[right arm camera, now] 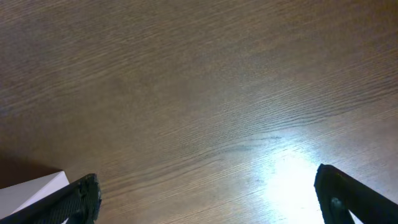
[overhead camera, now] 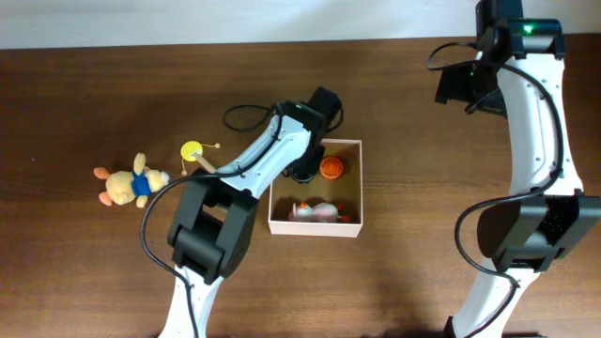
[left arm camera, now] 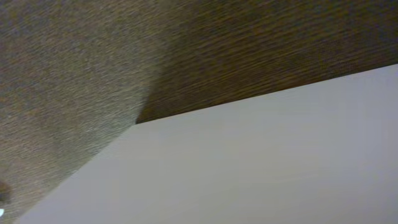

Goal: Pack container
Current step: 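Open left gripper to release the puck inside the box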

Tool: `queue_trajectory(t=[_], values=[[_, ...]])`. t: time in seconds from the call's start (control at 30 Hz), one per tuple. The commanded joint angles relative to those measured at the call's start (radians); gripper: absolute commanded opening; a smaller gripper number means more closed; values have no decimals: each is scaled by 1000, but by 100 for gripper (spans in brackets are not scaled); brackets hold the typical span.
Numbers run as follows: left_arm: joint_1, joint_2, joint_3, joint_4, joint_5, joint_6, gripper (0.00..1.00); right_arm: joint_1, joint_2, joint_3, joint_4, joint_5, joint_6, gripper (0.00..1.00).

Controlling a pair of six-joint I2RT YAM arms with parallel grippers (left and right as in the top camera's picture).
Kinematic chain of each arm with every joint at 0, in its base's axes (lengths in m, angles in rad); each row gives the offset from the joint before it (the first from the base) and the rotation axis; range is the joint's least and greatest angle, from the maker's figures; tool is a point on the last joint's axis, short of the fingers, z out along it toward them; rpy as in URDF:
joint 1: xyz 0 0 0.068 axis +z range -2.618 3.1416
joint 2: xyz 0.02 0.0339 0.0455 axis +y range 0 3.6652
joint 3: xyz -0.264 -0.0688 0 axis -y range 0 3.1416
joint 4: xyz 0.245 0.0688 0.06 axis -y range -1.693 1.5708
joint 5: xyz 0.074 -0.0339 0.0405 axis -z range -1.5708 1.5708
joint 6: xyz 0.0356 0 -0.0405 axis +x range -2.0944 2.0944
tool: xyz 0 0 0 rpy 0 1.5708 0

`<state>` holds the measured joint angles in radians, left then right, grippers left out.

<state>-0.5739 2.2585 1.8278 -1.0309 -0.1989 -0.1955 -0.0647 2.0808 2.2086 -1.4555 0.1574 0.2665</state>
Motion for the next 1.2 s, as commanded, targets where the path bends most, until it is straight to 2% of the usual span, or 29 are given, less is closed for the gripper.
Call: queue_trajectory(t=[0.0,0.3,0.7,0.87,1.17], values=[[-31,18,-11,14,27,2,7,0,-14,17,0,12,12,99],[-87,18,-11,30,17,2,8,-2,-13,17,0,12,12,99],[-41,18,14,16,-5,2,7,-1,-14,17,0,12,12,99],[-32,17,84,-47,-8,2,2,-2,-13,17,0,12,12,99],[-32,17,202,-147,-7,2,2,-2,-13,17,0,12,12,99]])
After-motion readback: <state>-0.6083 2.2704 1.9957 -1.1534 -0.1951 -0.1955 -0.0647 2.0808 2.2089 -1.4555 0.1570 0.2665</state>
